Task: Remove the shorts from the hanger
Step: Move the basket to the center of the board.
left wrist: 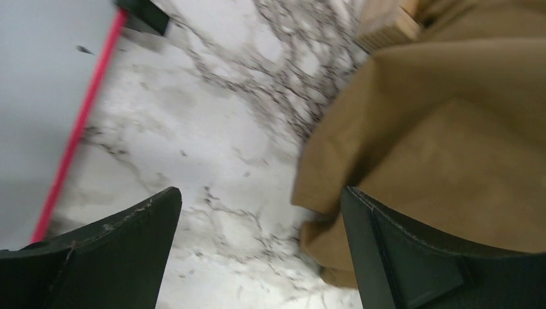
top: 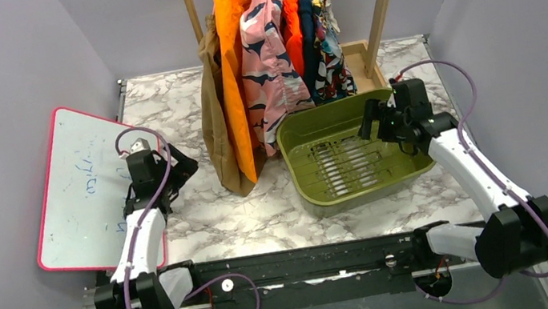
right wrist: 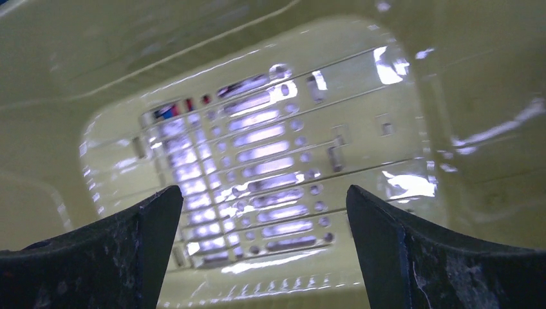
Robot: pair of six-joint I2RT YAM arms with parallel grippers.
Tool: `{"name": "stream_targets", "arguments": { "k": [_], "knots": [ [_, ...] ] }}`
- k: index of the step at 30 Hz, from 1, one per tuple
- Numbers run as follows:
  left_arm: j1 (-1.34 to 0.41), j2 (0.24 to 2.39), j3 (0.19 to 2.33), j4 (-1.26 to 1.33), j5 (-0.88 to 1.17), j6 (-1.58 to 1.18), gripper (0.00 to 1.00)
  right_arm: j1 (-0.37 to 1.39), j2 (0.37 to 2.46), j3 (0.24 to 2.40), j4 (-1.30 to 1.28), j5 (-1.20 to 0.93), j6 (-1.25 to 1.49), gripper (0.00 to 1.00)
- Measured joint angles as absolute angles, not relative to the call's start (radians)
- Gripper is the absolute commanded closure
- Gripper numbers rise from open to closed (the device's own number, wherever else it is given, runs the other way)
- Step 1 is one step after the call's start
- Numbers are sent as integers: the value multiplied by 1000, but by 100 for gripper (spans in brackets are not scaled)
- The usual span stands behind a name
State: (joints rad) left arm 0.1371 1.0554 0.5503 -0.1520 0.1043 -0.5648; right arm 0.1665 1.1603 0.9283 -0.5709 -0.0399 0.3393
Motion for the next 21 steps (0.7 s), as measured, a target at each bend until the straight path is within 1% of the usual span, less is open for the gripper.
{"name": "stream_targets", "arguments": {
  "k": [6,10,16,18,21],
  "knots": [
    [136,953,542,-184,286,-572,4,149,1317,1008,-542,226,362,1],
    [136,859,525,-222,373,-568,5,77,1426,1071,-514,297,356,1],
    [125,753,525,-263,483,-556,8,-9,1572,1261,-513,287,305,1],
    [109,720,532,-274,521,-549,8,-15,1596,1325,-525,222,286,1],
    [67,680,549,-281,556,-538,8,-15,1559,1330,-525,107,277,1]
  ]
}}
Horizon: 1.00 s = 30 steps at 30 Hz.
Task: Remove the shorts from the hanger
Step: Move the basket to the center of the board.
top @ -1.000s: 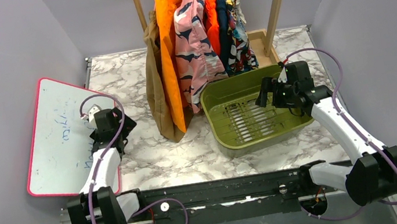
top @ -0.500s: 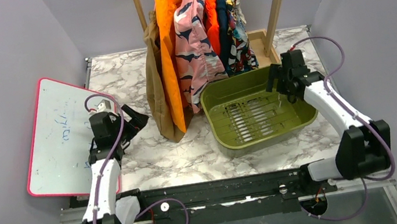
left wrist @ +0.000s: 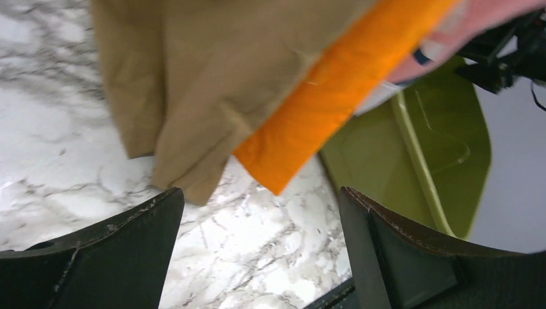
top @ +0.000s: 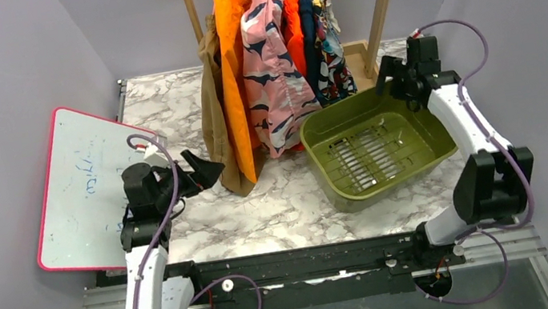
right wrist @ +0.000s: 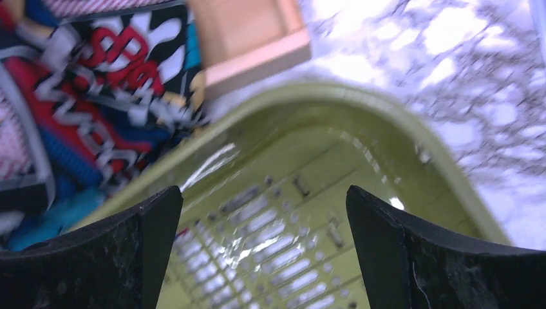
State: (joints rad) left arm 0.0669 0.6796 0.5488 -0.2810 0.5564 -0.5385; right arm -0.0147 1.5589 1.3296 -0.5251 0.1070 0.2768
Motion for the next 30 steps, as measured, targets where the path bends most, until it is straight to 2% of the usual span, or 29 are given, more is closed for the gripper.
{"name": "stream_targets", "arguments": {
  "k": [3,8,14,17,21,25,30],
  "knots": [
    [1,642,572,-282,577,-530,8,-9,1422,1238,-538,45,315,1],
    [-139,638,610,-283,588,-513,8,-9,1044,1104,-609,43,403,1],
    [-335,728,690,-284,583,-480,8,-9,771,1026,-754,242,559,1],
    [-461,802,728,-285,558,-460,8,-9,756,946,-854,334,643,1],
    [-677,915,786,-281,473,-435,8,-9,852,936,-952,383,725,1],
    [-860,1052,856,-266,380,-419,7,-9,908,913,-919,388,757,1],
    [-973,1200,943,-241,296,-397,6,-15,1041,925,-855,502,754,0]
  ]
}}
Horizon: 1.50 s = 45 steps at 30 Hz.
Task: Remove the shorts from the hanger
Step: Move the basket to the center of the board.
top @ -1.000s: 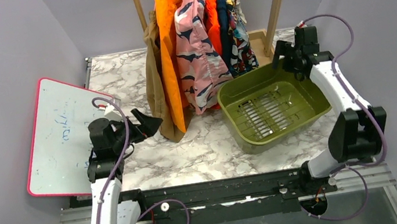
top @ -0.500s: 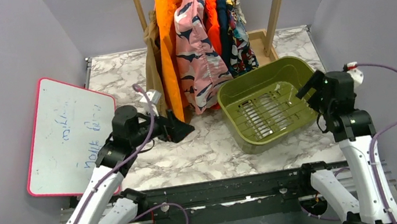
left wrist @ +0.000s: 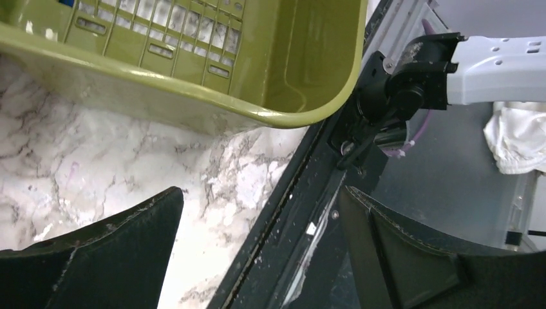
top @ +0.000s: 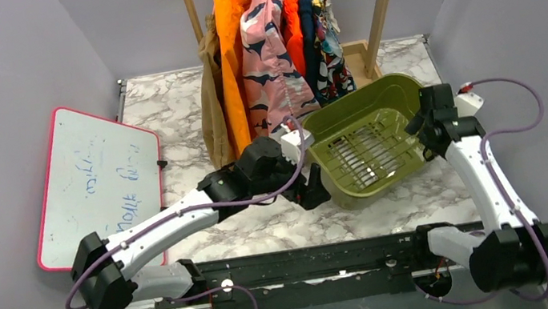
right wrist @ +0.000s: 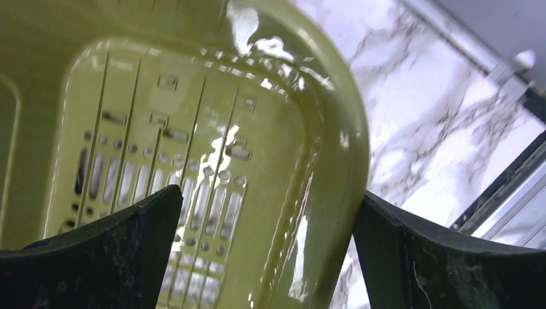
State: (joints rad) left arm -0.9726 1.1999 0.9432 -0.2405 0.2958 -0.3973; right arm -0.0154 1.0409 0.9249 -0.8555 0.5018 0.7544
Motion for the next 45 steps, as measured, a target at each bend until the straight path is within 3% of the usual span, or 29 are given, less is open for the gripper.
{"name": "stream_targets", "arguments": {
  "k": [5,13,23,32,37,45],
  "knots": [
    [-993,1263,985,-217,237,-376,3,-83,1197,1058,-745,539,650,1],
    [-993,1361,1095,-192,96,-308,1,-239,1407,1273,-656,307,522,2],
    [-883,1611,1366,-224,-10,-207,1,-235,1100,1163,-673,136,478,1],
    [-791,1712,1457,-244,65,-163,1,-235,876,1042,-825,173,590,1],
    [-781,1826,1457,-276,207,-156,3,-235,868,931,-880,181,640,1],
    [-788,1853,1445,-278,344,-165,4,-235,1049,941,-835,103,619,1]
  ]
}}
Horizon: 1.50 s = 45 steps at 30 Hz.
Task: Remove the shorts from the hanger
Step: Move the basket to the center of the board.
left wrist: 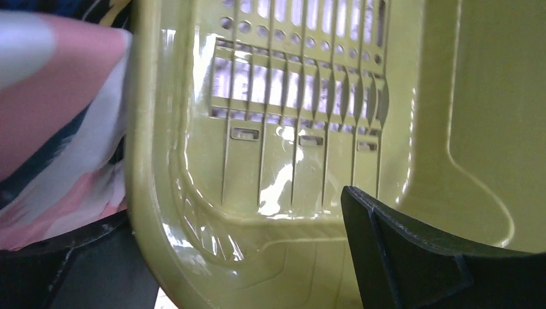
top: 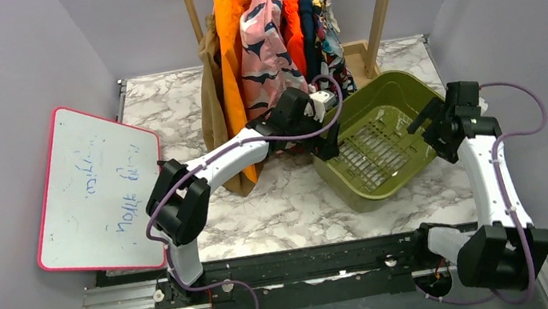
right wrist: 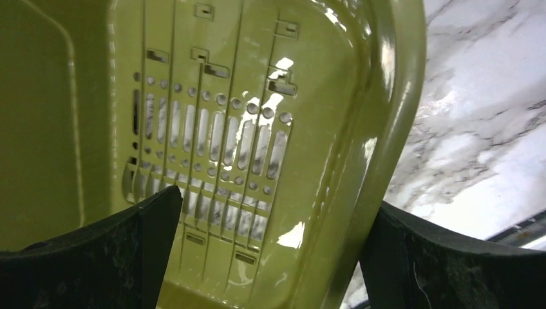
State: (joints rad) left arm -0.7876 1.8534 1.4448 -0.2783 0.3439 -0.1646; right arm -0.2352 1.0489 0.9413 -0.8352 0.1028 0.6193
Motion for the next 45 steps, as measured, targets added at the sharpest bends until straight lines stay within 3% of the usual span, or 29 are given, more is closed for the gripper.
{"name": "stream_targets", "arguments": {
  "k": [16,27,45],
  "knots": [
    [-923,1843,1411,-197,324,-432,4,-263,1497,1323,-811,126,475,1],
    [-1006,1853,1393,-143,263,-558,1,-261,1520,1359,-735,226,382,1],
    [-1031,1777,1379,-157,192,-531,1,-241,1560,1414,-810,387,391,1]
  ]
}}
